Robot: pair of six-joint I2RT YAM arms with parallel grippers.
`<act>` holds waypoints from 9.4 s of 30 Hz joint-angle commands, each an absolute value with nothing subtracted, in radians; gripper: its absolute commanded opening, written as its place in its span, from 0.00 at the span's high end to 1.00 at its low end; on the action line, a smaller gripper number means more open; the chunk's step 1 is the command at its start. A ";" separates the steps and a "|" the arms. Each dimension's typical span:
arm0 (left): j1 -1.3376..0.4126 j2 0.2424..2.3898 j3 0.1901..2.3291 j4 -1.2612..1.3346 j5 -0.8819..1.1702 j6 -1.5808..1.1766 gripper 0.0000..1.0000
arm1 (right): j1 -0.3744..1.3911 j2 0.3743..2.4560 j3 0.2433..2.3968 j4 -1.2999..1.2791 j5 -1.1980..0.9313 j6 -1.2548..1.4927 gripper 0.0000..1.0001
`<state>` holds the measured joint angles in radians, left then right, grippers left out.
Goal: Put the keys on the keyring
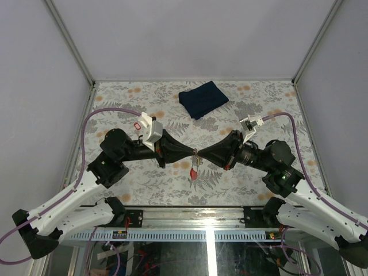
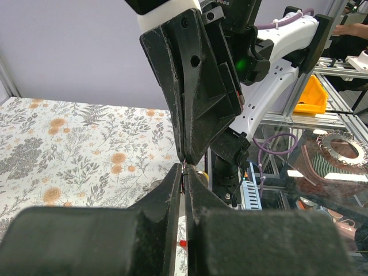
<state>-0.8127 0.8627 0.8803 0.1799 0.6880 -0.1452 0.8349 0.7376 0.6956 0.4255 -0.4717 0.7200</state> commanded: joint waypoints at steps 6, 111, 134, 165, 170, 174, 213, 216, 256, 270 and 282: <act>-0.818 0.843 0.899 0.242 0.661 -0.145 1.00 | 0.834 0.724 0.710 0.427 -0.426 0.709 1.00; -0.819 0.879 0.953 0.226 0.768 -0.164 1.00 | 0.834 0.801 0.630 0.785 -0.697 0.256 1.00; -0.819 0.792 0.973 -0.057 0.597 -0.006 0.63 | 0.834 0.991 1.390 -0.732 -0.479 -0.158 1.00; -0.820 0.673 0.854 -0.184 0.515 0.036 0.62 | 0.912 1.401 1.647 -1.161 -0.352 -0.130 1.00; -0.819 0.742 0.870 -0.173 0.576 0.048 0.62 | 0.919 1.376 1.664 -1.112 -0.434 -0.165 1.00; -0.819 0.789 0.885 -0.157 0.609 0.059 0.61 | 0.928 1.365 1.666 -1.090 -0.479 -0.179 1.00; -0.874 0.929 0.947 -0.148 0.755 0.116 0.92 | 0.931 1.318 1.652 -0.986 -0.578 -0.174 1.00; -0.873 0.927 0.948 -0.161 0.751 0.123 0.92 | 0.932 1.315 1.653 -0.980 -0.572 -0.171 1.00; -0.883 0.758 0.768 0.175 0.428 -0.139 1.00 | 0.930 0.997 1.320 -0.392 -0.234 0.145 0.56; -0.884 0.676 0.678 0.406 0.341 -0.248 1.00 | 0.928 0.871 1.016 0.080 -0.274 0.499 0.54; -0.882 0.674 0.664 0.470 0.343 -0.290 1.00 | 0.839 0.803 0.881 0.396 -0.434 0.689 0.47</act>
<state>-0.8772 0.6727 0.6632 0.3389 0.3473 -0.2653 0.8932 0.8032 0.9134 0.1665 -0.3218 0.5537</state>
